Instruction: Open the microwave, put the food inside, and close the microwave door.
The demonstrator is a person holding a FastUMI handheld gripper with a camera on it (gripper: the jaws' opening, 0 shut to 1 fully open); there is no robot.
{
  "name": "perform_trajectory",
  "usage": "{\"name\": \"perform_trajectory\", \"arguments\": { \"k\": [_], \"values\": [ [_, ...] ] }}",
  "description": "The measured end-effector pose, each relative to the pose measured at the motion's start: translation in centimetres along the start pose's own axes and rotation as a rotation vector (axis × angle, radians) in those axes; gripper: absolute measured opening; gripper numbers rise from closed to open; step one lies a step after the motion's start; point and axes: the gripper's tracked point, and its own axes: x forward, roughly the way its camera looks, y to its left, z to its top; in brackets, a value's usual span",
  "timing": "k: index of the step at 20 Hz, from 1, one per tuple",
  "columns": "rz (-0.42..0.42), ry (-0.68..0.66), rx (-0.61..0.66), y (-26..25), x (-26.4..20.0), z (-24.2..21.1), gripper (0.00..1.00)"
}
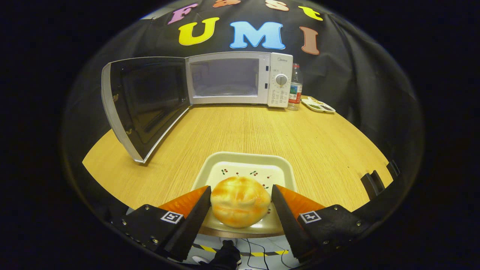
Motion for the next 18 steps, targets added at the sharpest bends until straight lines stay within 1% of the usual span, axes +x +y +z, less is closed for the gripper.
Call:
{"name": "perform_trajectory", "arguments": {
  "k": [4,5,6,7,8,13,18],
  "values": [
    [0.001,0.029,0.011,0.0,0.4,-0.8,0.98],
    [0.005,0.032,0.012,0.0,0.4,-0.8,0.88],
    [0.009,0.034,0.012,0.0,0.3,-0.5,0.82],
    [0.013,0.027,0.017,0.0,0.3,-0.2,0.82],
    [0.018,0.019,0.029,-0.1,0.1,0.5,0.73],
    [0.072,-0.041,0.126,0.7,0.5,5.2,0.73],
    [0.134,-0.099,0.19,1.7,2.5,10.6,0.73]
  ]
}}
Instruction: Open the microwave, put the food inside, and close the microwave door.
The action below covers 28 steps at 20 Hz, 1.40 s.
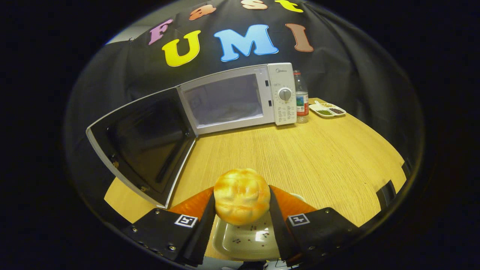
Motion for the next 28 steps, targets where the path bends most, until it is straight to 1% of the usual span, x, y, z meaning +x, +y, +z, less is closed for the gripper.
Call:
{"name": "perform_trajectory", "arguments": {
  "k": [6,9,13,18,24,28],
  "values": [
    [0.067,-0.048,0.067,1.3,4.4,5.1,0.73],
    [0.095,-0.057,0.106,1.8,6.5,6.9,0.73],
    [0.132,-0.064,0.2,2.6,9.5,9.3,0.73],
    [0.174,-0.076,0.25,3.9,13.6,12.1,0.73],
    [0.195,-0.097,0.314,4.8,18.7,14.9,0.72],
    [0.176,-0.1,0.354,4.1,22.2,15.9,0.72]
  ]
}}
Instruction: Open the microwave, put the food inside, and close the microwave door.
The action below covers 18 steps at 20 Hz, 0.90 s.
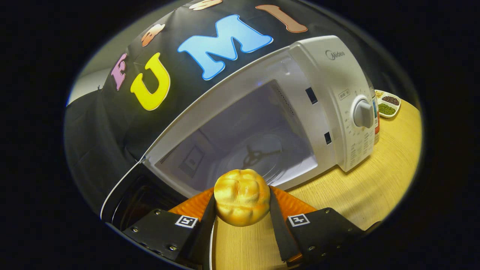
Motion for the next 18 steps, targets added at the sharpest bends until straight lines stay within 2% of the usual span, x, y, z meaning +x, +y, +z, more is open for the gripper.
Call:
{"name": "perform_trajectory", "arguments": {
  "k": [6,13,16,18],
  "values": [
    [-0.016,-0.035,-0.035,-0.5,4.3,0.8,0.72],
    [-0.052,-0.075,-0.036,-0.8,7.2,1.4,0.72],
    [-0.076,-0.078,-0.064,-1.3,7.6,1.4,0.84],
    [-0.073,-0.089,-0.083,-1.1,7.6,1.5,0.97]
  ]
}}
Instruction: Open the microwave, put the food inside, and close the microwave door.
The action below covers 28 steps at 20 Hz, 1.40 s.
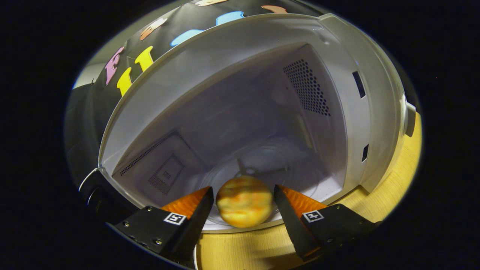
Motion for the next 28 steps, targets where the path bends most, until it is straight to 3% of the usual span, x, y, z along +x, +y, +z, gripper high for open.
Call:
{"name": "perform_trajectory", "arguments": {
  "k": [8,17,28],
  "values": [
    [0.031,-0.027,-0.136,1.4,-4.1,1.5,0.97],
    [0.1,-0.153,-0.346,6.8,-16.3,4.4,0.97],
    [0.144,-0.206,-0.448,11.0,-30.5,3.2,0.97]
  ]
}}
